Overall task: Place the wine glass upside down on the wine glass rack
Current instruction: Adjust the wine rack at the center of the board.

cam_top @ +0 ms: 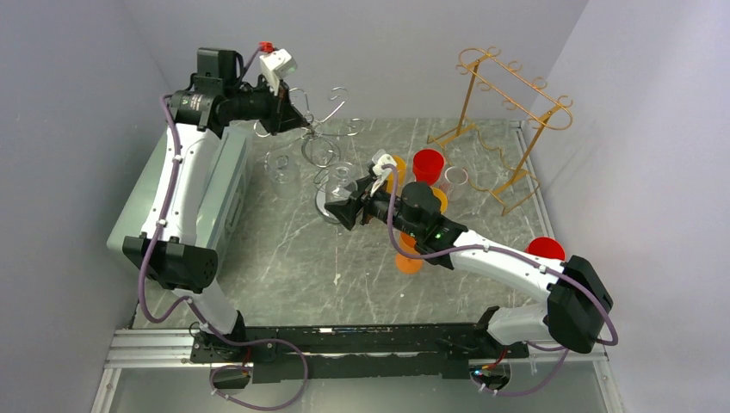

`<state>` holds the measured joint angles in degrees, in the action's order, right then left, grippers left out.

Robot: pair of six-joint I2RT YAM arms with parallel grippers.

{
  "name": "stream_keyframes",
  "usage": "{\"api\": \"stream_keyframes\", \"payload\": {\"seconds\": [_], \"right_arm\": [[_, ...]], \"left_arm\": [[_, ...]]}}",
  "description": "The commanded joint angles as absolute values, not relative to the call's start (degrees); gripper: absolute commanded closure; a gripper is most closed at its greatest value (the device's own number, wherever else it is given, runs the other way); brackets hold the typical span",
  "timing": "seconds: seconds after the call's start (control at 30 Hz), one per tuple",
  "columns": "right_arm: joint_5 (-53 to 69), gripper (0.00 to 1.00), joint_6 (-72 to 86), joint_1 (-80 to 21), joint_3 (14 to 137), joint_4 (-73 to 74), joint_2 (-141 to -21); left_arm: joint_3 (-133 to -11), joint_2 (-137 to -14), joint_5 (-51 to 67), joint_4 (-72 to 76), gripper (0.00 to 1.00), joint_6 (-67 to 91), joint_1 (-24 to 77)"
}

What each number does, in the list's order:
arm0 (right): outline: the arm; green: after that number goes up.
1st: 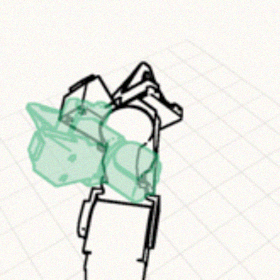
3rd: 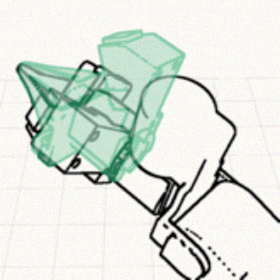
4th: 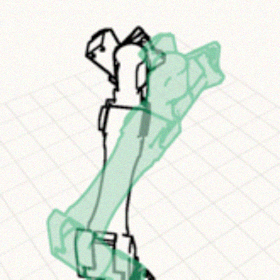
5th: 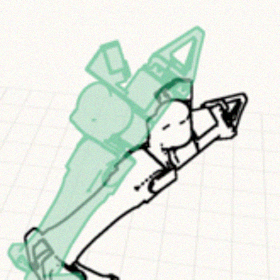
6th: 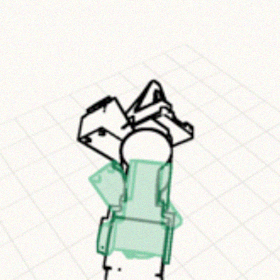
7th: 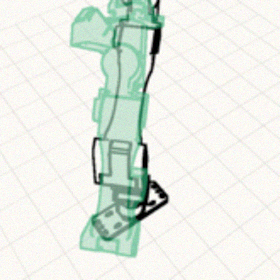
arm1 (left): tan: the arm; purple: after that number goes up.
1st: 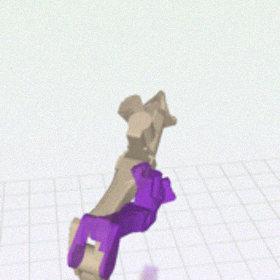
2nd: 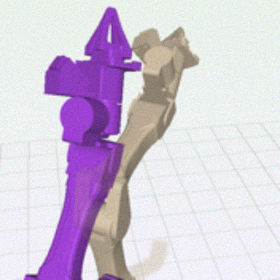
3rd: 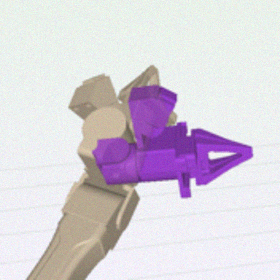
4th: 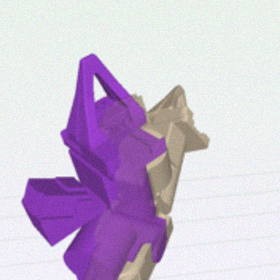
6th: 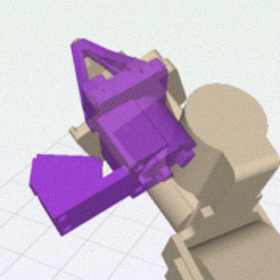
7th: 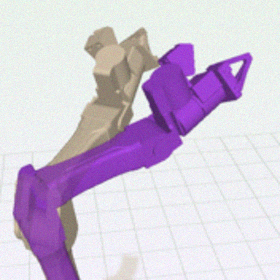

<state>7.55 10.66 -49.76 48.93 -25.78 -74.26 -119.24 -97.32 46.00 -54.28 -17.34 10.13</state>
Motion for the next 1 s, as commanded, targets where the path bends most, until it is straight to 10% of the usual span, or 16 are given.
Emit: {"api": "stream_keyframes", "payload": {"seconds": [0.0, 0.97], "right_arm": [[7.2, 1.0, 9.4, -49.7, 53.1, -31.9, -72.7], [6.3, 1.0, 5.4, -48.8, 48.3, -26.8, -65.6]], "left_arm": [[-127.3, -96.2, 52.8, -52.4, 1.0, -19.1, 7.1], [-137.7, -102.9, 71.6, -62.8, 1.0, -24.3, 7.2]]}}
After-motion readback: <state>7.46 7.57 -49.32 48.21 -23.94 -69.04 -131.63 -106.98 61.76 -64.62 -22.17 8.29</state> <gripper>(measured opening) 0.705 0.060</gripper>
